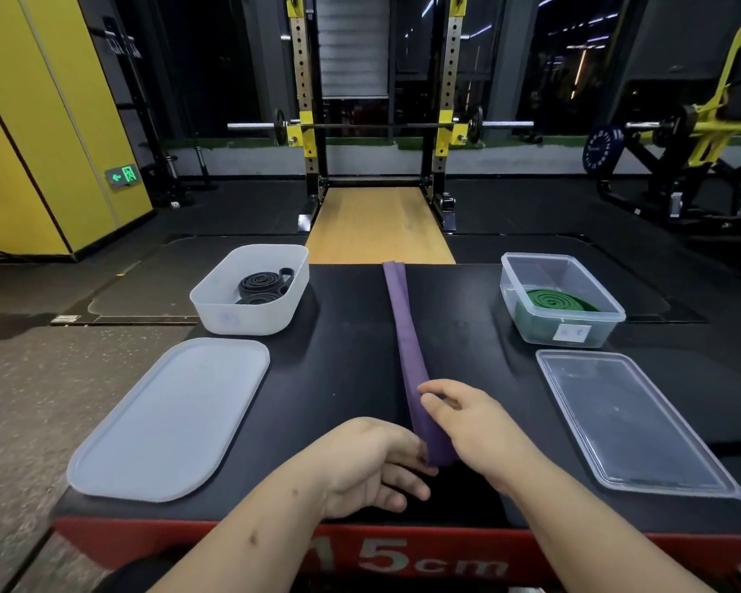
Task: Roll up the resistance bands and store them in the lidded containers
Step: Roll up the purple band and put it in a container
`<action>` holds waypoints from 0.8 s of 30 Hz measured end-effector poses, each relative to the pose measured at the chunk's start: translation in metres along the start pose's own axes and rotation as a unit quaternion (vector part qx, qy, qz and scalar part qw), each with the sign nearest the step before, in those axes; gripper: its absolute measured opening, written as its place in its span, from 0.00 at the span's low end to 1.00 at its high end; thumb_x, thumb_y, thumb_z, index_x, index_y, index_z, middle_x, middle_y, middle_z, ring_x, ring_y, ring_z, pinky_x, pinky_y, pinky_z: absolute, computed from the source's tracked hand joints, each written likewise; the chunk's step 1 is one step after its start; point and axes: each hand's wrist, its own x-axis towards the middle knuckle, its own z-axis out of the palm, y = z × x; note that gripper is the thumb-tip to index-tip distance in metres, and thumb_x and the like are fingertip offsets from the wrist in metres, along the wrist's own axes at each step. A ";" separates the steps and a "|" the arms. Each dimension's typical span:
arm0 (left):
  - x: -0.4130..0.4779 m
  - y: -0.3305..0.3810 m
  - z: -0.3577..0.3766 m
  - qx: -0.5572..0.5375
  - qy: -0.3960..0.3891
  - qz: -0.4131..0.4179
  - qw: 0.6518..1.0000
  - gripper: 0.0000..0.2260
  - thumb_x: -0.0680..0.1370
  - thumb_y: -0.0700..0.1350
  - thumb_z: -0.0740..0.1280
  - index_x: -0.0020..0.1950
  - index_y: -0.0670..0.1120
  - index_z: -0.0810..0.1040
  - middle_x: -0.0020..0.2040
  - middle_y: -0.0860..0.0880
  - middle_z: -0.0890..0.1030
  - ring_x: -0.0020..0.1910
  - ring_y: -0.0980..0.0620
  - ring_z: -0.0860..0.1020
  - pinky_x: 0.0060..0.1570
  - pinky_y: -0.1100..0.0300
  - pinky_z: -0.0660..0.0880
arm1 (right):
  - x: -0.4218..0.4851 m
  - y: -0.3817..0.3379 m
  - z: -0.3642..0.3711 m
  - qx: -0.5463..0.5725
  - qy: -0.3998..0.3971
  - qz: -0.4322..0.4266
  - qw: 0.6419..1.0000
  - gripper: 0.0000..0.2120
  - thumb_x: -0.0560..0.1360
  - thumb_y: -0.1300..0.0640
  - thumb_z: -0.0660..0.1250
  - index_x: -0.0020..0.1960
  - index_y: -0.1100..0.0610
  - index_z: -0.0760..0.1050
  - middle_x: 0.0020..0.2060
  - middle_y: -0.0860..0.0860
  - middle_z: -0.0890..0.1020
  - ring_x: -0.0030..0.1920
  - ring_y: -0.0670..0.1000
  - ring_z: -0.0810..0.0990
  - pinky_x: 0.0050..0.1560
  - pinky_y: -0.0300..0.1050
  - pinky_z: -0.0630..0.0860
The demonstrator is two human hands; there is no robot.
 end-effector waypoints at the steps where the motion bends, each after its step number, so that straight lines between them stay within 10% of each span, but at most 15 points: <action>1: -0.003 0.000 0.002 0.008 0.008 -0.001 1.000 0.08 0.81 0.41 0.66 0.50 0.39 0.84 0.51 0.40 0.85 0.37 0.48 0.80 0.31 0.60 0.72 | -0.005 0.000 -0.001 -0.017 0.000 -0.005 1.000 0.10 0.82 0.50 0.66 0.60 0.42 0.82 0.51 0.41 0.86 0.54 0.42 0.82 0.58 0.43 0.78; 8: -0.013 -0.005 0.019 0.112 0.130 0.032 0.985 0.13 0.80 0.48 0.71 0.49 0.36 0.84 0.41 0.44 0.83 0.33 0.52 0.78 0.29 0.61 0.71 | -0.026 0.010 -0.007 0.007 -0.063 0.008 0.998 0.18 0.79 0.59 0.66 0.64 0.42 0.81 0.50 0.47 0.84 0.48 0.51 0.86 0.53 0.55 0.84; 15: -0.017 -0.017 0.027 0.307 0.195 0.061 0.929 0.13 0.79 0.52 0.69 0.41 0.45 0.85 0.32 0.48 0.84 0.25 0.55 0.73 0.29 0.65 0.71 | -0.048 0.022 -0.008 -0.115 -0.008 -0.029 0.993 0.11 0.76 0.50 0.73 0.57 0.39 0.81 0.48 0.43 0.80 0.46 0.43 0.80 0.49 0.39 0.78; 24: -0.012 -0.038 0.028 0.477 0.259 0.224 0.809 0.07 0.77 0.56 0.71 0.51 0.56 0.78 0.47 0.60 0.78 0.48 0.60 0.75 0.46 0.71 0.70 | -0.066 0.027 -0.015 -0.237 -0.017 -0.109 0.965 0.09 0.78 0.44 0.70 0.58 0.39 0.76 0.43 0.42 0.77 0.42 0.41 0.75 0.39 0.33 0.66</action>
